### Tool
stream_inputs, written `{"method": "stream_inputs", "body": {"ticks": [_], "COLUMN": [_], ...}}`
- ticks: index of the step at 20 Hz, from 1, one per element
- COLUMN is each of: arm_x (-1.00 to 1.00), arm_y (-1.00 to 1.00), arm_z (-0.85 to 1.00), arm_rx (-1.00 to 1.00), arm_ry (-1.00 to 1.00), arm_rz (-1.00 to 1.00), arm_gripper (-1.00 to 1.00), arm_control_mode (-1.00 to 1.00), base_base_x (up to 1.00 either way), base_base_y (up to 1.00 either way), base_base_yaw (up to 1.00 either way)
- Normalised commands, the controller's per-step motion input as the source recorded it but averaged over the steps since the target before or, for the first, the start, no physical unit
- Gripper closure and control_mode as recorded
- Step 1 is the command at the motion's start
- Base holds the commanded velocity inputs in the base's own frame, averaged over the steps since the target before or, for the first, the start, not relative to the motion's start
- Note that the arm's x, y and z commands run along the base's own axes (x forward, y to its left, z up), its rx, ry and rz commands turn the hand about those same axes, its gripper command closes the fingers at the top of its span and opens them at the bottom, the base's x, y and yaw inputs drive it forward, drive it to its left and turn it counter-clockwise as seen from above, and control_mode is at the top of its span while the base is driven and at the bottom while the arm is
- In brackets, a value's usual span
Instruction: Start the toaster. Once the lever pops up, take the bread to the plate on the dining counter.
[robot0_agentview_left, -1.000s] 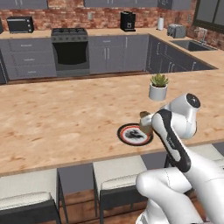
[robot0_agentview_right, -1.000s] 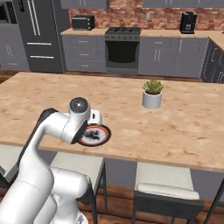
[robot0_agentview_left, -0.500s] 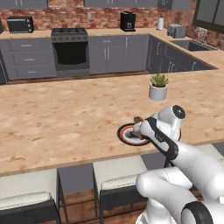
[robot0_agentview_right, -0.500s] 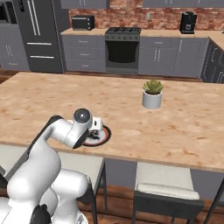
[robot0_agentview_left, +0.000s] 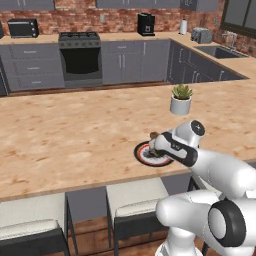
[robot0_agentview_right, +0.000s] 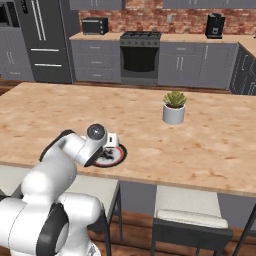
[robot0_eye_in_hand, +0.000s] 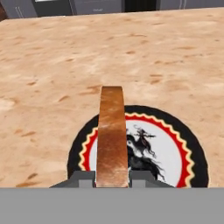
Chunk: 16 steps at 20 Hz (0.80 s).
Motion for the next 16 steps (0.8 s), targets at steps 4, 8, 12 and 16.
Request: {"method": "stream_inputs", "body": {"ticks": [4,8,12,16], "arm_x": [0.24,0.14,0.00,0.00], "arm_y": [0.01,0.05,0.00,0.00], "arm_z": [-0.02,-0.12,-0.06,0.00], "arm_rx": [0.00,0.00,0.00,0.01], "arm_ry": [0.00,0.00,0.00,0.01], "arm_rz": [0.00,0.00,0.00,0.00], "arm_gripper": [1.00,1.00,1.00,1.00], "arm_control_mode": [-1.00,-1.00,-1.00,-1.00], "base_base_x": [0.00,0.00,0.00,0.00], "base_base_y": [0.00,0.00,0.00,0.00], "base_base_yaw": [0.00,0.00,0.00,0.00]}}
